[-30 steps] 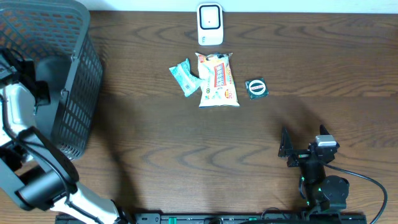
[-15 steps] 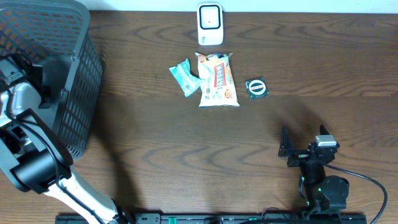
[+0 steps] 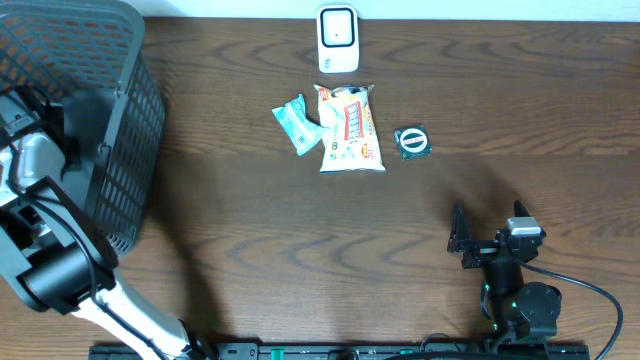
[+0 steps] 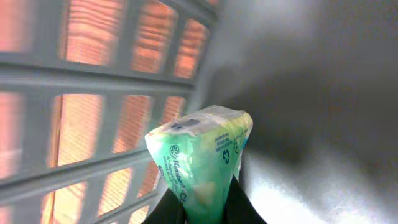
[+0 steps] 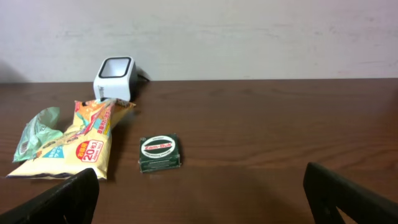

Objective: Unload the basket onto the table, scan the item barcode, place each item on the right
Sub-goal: 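Return the left gripper to the basket and grasp the mint-green box, then carry the mint-green tissue pack to the scanner and release it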

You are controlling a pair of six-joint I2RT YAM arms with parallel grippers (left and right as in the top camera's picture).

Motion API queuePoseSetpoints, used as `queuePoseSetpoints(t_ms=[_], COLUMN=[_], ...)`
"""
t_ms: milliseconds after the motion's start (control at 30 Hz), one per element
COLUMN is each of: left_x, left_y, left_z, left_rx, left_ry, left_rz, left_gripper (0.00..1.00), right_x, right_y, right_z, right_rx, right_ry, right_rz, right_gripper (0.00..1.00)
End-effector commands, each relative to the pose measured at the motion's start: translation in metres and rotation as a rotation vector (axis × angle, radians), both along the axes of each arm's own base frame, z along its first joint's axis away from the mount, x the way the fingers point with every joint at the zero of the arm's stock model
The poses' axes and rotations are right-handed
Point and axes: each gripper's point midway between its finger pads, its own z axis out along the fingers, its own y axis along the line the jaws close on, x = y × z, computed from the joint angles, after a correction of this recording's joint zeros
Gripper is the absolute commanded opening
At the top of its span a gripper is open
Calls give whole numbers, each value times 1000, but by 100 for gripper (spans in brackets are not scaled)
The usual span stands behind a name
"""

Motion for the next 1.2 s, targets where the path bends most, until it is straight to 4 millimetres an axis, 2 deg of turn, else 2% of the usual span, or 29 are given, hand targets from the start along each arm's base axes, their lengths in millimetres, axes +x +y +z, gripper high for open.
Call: queuePoseSetpoints(t_ms=[0, 33, 167, 200, 300, 400, 500, 533, 567, 600, 633, 667, 767, 967, 1033, 1167], left_x=[20, 26, 55, 60, 60, 56, 60, 63, 71, 74, 79, 82, 94, 98, 99, 102], left_y=[-9, -16, -70, -86, -125, -163, -214, -239, -285, -305, -334, -351, -420, -537, -568, -613], left_z=[85, 103, 206, 235, 304, 345, 358, 360, 353, 348, 338, 331, 292, 203, 177, 131], left_rx=[16, -1, -130, -167, -285, -495, -715, -768, -843, -870, -908, -931, -1011, -1091, -1089, -1058], left_ry=[-290, -359, -728, -827, -1072, -1249, -1290, -1269, -1209, -1177, -1125, -1092, -950, -686, -647, -615], left_rz=[89, 78, -66, -107, -137, -63, -47, -100, -180, -208, -249, -270, -347, -459, -485, -514], left_gripper=[7, 7, 7, 7, 7, 7, 7, 8, 8, 8, 7, 8, 8, 8, 8, 11], right_x=[0, 0, 0, 0, 0, 0, 0, 0, 0, 0, 0, 0, 0, 0, 0, 0], right_y=[1, 1, 1, 1, 1, 1, 1, 1, 1, 1, 1, 1, 1, 1, 1, 1], right_z=[0, 0, 0, 0, 0, 0, 0, 0, 0, 0, 0, 0, 0, 0, 0, 0], right_rx=[-8, -8, -8, -8, -8, -8, -8, -8, -8, -8, -8, -8, -8, -8, -8, -8], right_ry=[-2, -2, -2, -2, -2, -2, -2, -2, -2, -2, -2, -2, -2, -2, -2, -2], right_rz=[5, 5, 5, 5, 5, 5, 5, 5, 5, 5, 5, 5, 5, 5, 5, 5], right_gripper=[99, 99, 99, 99, 99, 99, 99, 99, 99, 99, 99, 99, 99, 99, 99, 99])
